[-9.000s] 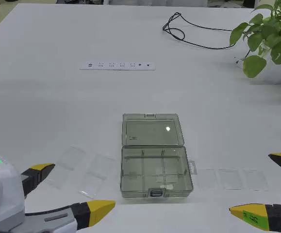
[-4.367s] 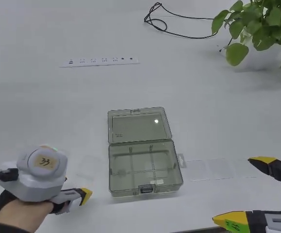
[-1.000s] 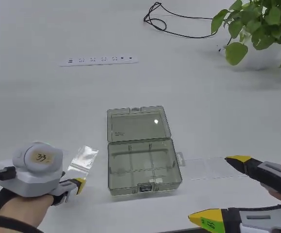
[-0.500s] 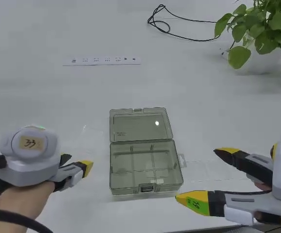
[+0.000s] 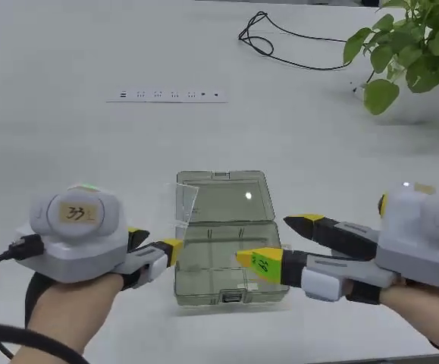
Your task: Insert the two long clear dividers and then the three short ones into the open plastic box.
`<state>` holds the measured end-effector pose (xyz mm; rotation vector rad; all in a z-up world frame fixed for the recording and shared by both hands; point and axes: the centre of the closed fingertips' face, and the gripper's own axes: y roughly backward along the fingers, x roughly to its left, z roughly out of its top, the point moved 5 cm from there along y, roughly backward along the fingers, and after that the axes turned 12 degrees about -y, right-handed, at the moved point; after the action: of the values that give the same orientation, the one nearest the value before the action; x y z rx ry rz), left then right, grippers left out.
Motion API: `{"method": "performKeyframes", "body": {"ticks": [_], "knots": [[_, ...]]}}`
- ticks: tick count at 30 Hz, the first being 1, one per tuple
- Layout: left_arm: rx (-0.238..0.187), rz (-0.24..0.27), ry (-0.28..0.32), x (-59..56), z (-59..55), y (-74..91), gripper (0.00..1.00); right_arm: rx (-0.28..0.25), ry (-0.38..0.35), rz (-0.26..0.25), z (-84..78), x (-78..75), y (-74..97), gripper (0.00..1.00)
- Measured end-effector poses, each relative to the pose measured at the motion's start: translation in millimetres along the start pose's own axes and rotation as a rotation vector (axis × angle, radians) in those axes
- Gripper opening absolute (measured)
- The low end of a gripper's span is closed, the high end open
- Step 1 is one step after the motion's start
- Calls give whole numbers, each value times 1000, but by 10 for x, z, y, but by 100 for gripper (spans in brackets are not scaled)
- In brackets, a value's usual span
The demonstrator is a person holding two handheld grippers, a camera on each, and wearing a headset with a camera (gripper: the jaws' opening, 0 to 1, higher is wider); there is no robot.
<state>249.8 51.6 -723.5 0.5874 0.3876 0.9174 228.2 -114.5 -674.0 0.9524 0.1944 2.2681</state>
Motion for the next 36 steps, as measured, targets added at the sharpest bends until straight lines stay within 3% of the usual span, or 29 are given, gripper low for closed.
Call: {"method": "performKeyframes", "body": {"ticks": [3,10,24,36], "knots": [[-22,-10,19,-14,43,-32,30,-14,12,-1,73,39,-69,63],[-58,-36,32,-128,127,-38,30,-35,-104,-14,178,-21,-240,44],[-136,-64,84,-306,234,-19,30,-38,-248,-3,203,20,-507,25],[-150,-78,93,-336,260,-30,30,-17,-308,-15,169,-4,-576,11]]}}
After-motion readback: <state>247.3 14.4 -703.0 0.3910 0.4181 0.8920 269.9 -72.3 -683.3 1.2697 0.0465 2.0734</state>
